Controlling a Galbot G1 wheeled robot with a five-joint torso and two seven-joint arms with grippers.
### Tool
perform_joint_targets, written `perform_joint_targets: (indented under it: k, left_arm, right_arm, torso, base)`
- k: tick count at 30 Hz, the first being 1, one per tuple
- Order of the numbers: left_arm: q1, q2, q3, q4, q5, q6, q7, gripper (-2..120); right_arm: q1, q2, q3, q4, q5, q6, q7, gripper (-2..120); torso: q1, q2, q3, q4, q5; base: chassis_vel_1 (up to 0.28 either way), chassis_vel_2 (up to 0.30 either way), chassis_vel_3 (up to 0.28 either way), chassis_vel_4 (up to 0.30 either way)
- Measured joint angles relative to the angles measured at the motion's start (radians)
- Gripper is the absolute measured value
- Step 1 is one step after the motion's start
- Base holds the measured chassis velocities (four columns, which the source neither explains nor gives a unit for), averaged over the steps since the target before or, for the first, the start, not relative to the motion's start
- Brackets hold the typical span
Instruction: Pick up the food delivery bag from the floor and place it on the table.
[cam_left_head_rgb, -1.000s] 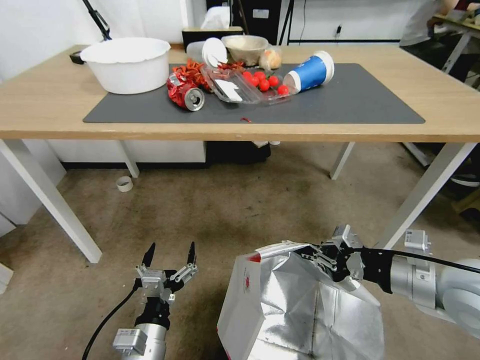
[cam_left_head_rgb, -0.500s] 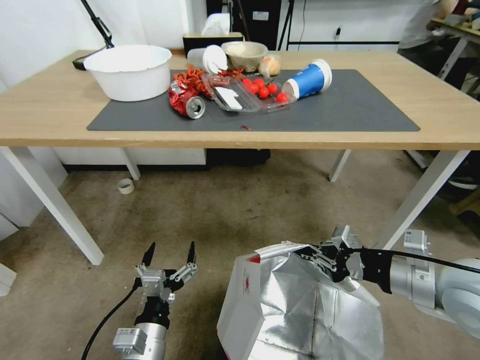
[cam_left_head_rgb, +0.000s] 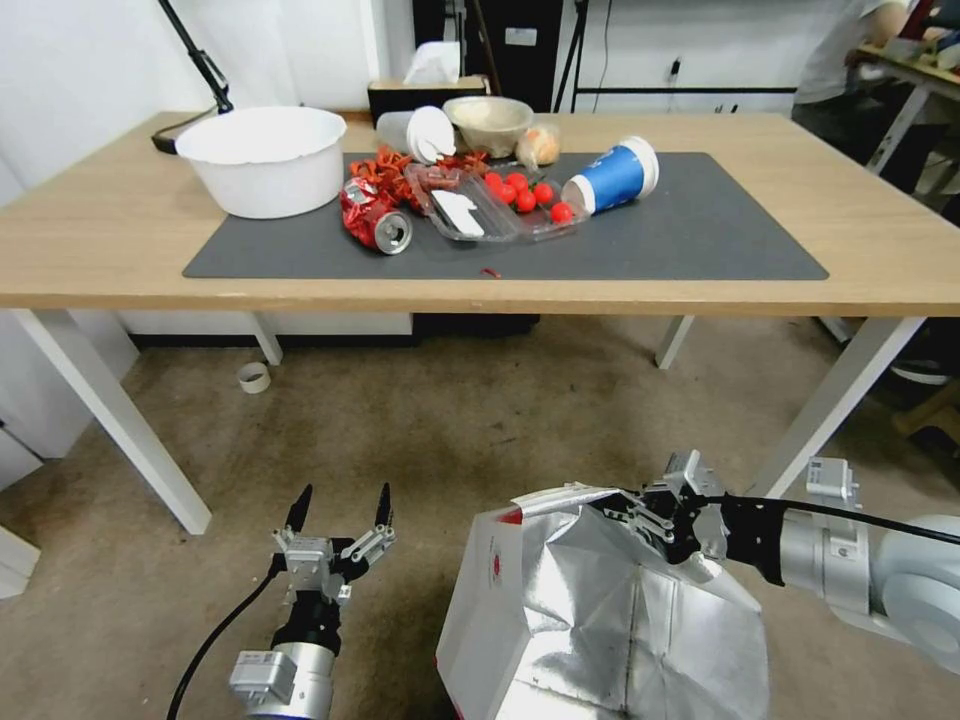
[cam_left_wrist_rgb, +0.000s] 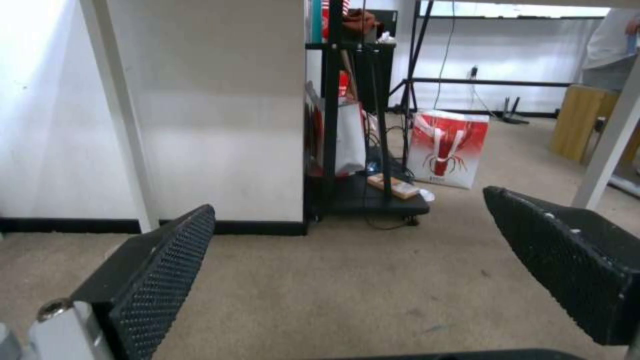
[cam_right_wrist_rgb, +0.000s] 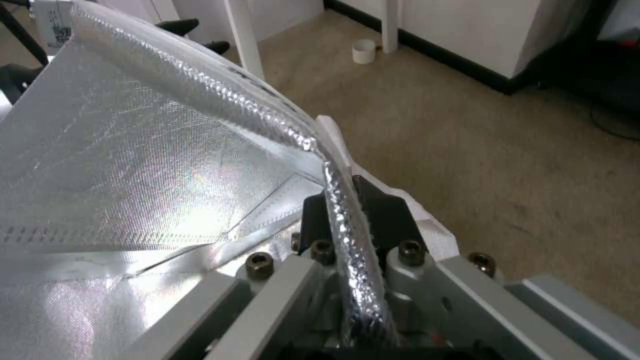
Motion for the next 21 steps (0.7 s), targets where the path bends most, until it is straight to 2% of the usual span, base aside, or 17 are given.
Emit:
perform_joint_targets:
  k: [12, 21]
  left_arm:
    - [-0.002, 0.000, 0.002, -0.001, -0.006, 0.006, -0.002, 100]
    - [0.000, -0.001, 0.002, -0.004, -0.005, 0.005, -0.004, 100]
  right_arm:
    - [0.002, -0.005, 0.003, 0.003, 0.018, 0.000, -0.001, 0]
    - [-0.001, -0.007, 0.006, 0.008, 0.022, -0.001, -0.002, 0]
  torso:
    - [0.018, 0.059, 0.041, 0.0001, 0.0000]
    - [0.031, 0.093, 0.062, 0.0001, 0.0001]
  base:
    - [0.000, 0.000, 0.000, 0.000]
    - [0.000, 0.000, 0.000, 0.000]
